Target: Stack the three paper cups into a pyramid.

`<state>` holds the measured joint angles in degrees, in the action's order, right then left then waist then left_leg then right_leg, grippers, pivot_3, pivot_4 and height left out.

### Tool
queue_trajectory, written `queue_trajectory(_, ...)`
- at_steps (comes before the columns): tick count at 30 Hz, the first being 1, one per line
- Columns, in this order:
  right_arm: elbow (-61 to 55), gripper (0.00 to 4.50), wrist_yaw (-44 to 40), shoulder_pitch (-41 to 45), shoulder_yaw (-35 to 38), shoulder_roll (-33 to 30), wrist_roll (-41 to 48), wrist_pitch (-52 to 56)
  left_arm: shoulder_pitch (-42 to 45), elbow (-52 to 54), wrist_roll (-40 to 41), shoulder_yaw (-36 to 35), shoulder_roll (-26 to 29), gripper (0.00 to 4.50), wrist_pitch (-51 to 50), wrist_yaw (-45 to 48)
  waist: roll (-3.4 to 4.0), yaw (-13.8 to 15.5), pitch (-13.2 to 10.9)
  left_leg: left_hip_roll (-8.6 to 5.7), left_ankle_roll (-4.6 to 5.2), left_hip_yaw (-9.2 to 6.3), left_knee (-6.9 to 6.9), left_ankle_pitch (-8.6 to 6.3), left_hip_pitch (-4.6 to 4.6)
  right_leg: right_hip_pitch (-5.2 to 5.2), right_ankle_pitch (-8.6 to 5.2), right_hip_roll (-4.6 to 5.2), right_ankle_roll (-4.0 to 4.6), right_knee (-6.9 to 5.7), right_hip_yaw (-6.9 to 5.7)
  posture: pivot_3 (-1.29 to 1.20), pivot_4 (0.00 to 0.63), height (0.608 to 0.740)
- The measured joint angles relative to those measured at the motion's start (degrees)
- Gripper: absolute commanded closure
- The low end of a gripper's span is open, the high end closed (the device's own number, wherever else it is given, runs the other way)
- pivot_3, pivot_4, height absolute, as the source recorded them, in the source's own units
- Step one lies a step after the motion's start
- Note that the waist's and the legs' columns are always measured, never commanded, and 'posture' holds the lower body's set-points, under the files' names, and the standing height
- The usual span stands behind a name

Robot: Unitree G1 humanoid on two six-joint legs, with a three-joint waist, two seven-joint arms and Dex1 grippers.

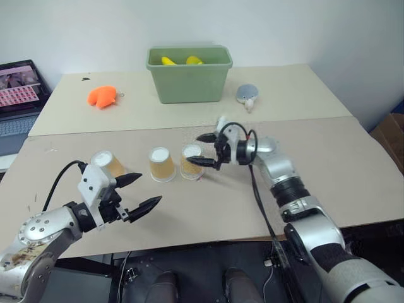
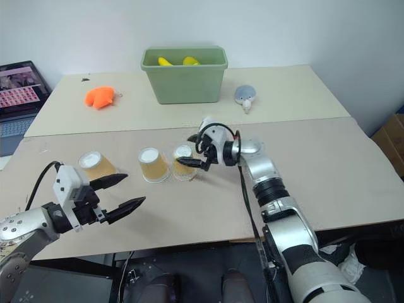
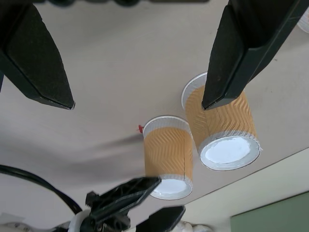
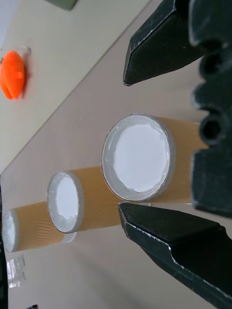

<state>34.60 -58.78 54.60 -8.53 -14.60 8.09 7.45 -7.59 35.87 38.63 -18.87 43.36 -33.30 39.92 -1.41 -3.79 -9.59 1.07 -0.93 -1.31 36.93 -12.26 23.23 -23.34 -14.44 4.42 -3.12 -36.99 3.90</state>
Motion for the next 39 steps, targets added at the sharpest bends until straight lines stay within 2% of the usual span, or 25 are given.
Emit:
queue_trajectory(8, -3.23, 0.02, -0.08, -4.67, -0.11, -1.2, -0.14, 1.74, 1.44, -0.05, 0.16, 0.12, -0.08, 0.0, -0.47, 0.07, 0.0, -0.03, 0.0, -0.01, 0.0, 0.01, 0.0, 0.0, 0.0, 0.01, 0.0, 0.01, 0.0, 0.01, 0.0, 0.0, 0.15, 0.732)
queue_trajectory(18, -5.05, 0.02, -6.14, -10.05, 0.58, -9.54, 1.06, 1.94, 3.98, -2.38, 0.8, 0.76, 1.38, 0.0, -0.8, 2.19, -0.01, 0.22, 0.0, -0.02, 0.0, 0.04, 0.01, 0.0, -0.03, 0.03, 0.0, 0.0, 0.0, 0.04, 0.01, 0.0, 0.15, 0.732)
queue_trajectory(22, 3.62, 0.02, 1.96, -7.7, 0.25, -8.58, -3.69, -2.07, 5.15, -2.7, 1.06, 0.98, 1.87, 0.0, -1.09, 2.69, -0.02, -0.26, 0.0, -0.01, 0.0, 0.05, 0.01, 0.01, -0.08, 0.06, 0.0, -0.02, 0.0, 0.02, 0.03, 0.0, 0.15, 0.732)
queue_trajectory(28, 12.92, 0.02, 14.72, -2.18, 0.55, -3.3, -7.42, -7.66, 5.36, -2.8, 1.33, 1.1, 2.0, 0.0, -2.04, 2.9, -0.02, -0.27, -0.01, -0.01, 0.0, 0.03, -0.02, 0.0, 0.04, -0.04, 0.0, 0.0, 0.0, 0.02, 0.04, 0.0, 0.15, 0.732)
queue_trajectory(39, 13.31, 0.02, 17.36, -1.3, 0.62, 0.34, -7.06, -8.47, 4.09, -1.91, 1.88, -0.07, 2.09, 0.0, -2.25, 2.52, -0.02, -0.08, 0.0, -0.02, 0.0, 0.01, 0.0, 0.01, 0.02, -0.01, 0.0, 0.0, 0.0, -0.01, 0.02, 0.0, 0.15, 0.732)
